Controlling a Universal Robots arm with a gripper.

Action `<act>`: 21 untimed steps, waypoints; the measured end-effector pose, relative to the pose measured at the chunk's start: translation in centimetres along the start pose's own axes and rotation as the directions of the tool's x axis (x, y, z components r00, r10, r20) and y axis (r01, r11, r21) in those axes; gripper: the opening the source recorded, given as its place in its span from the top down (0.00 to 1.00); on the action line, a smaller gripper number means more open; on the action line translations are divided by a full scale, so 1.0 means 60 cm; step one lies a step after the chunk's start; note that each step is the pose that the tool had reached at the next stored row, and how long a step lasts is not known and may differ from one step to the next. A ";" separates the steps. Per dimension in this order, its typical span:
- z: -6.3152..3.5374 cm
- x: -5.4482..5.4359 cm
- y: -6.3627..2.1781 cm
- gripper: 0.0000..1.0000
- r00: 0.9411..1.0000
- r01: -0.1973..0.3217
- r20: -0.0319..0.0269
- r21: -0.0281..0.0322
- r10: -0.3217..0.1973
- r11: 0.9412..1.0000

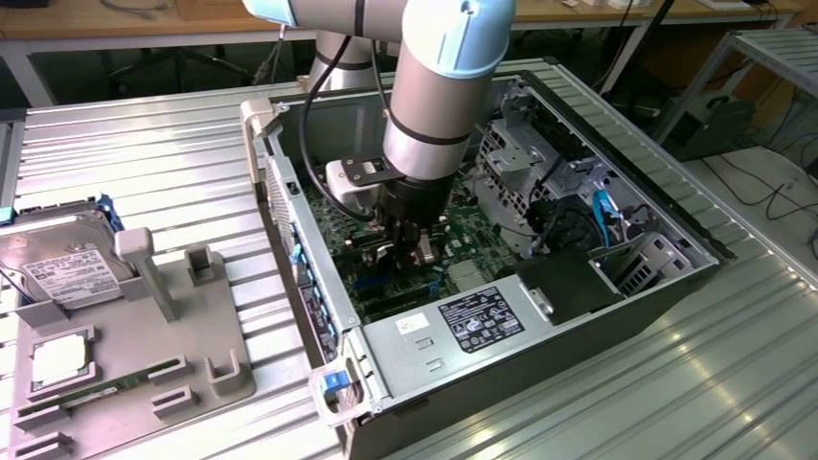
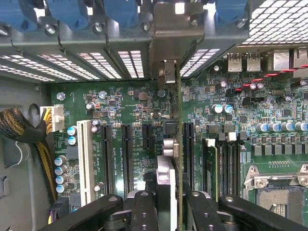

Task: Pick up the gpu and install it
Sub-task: 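Insert the gpu into the slot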

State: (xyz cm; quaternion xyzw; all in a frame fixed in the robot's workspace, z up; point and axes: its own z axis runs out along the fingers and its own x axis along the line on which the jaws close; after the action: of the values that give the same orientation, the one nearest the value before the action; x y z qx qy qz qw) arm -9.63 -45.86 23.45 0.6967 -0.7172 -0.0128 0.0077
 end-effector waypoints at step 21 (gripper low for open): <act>0.000 0.002 0.001 0.72 1.000 0.005 0.000 0.000 -0.005 1.000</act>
State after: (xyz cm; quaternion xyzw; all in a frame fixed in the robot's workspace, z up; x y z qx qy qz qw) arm -9.70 -45.99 23.44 0.6985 -0.7154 -0.0129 0.0076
